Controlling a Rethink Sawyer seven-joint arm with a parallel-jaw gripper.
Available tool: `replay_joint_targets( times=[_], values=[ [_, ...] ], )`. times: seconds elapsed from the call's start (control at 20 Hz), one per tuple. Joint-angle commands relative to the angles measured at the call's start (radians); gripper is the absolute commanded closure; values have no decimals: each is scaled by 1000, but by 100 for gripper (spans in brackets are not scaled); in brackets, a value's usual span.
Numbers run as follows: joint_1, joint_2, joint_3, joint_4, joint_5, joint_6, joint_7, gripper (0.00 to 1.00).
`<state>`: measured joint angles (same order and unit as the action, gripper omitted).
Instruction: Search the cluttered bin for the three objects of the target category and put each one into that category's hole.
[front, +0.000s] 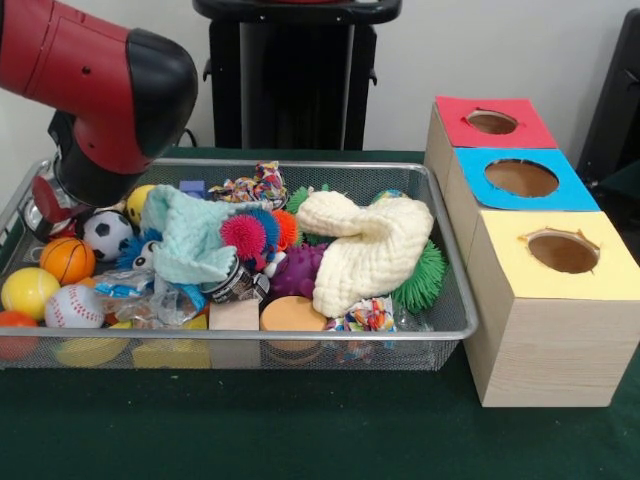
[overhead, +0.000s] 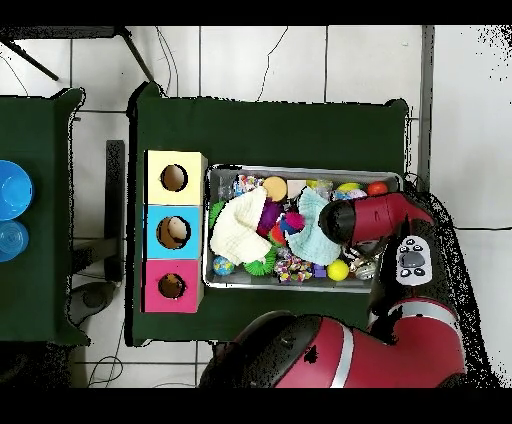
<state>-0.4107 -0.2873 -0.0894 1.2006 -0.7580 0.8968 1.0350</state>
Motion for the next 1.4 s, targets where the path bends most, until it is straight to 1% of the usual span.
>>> replay_joint_targets(
  times=[0.05,0.2,0.35,0.5,0.65,0.75,0.85,1.0,1.15,1.25,1.3,1.4],
  values=[
    [52,138,0,-78,54,169,199,0],
    [69,166,-29,-116,65,257,195,0],
    [64,190,-30,-141,89,353,133,0],
    [60,201,-29,-154,102,418,88,0],
    [49,209,-14,-157,114,428,83,0],
    [38,214,3,-152,123,410,84,0],
    [16,205,29,-128,132,331,94,0],
    [-28,179,80,-67,146,114,120,0],
    [-57,157,115,-26,152,-50,131,0],
    [-69,132,125,7,159,-131,134,0],
    [-78,108,132,39,163,-183,138,0],
    [-93,91,147,64,174,-240,145,0]
  ],
)
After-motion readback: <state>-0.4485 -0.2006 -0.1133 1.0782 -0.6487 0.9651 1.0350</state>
